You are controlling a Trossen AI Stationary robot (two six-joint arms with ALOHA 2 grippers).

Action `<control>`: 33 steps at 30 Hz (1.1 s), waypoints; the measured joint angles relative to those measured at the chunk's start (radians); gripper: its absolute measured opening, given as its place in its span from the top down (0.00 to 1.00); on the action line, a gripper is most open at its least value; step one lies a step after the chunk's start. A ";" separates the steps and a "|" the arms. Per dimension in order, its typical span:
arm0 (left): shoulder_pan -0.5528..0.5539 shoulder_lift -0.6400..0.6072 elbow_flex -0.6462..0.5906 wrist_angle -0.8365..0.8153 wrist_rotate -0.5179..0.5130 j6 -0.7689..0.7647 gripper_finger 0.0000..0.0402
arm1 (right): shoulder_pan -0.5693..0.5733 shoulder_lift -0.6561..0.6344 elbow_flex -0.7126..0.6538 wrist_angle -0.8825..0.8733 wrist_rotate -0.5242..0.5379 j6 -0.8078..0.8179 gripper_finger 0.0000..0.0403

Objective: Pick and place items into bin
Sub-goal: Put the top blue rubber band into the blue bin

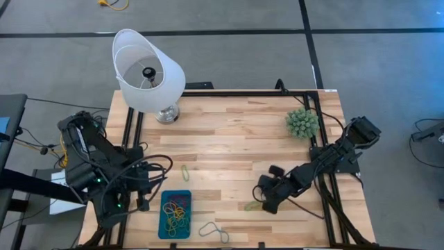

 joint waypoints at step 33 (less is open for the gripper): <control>0.027 -0.001 -0.032 -0.019 -0.021 0.046 0.73 | -0.188 0.781 1.091 0.519 -0.271 -0.788 1.00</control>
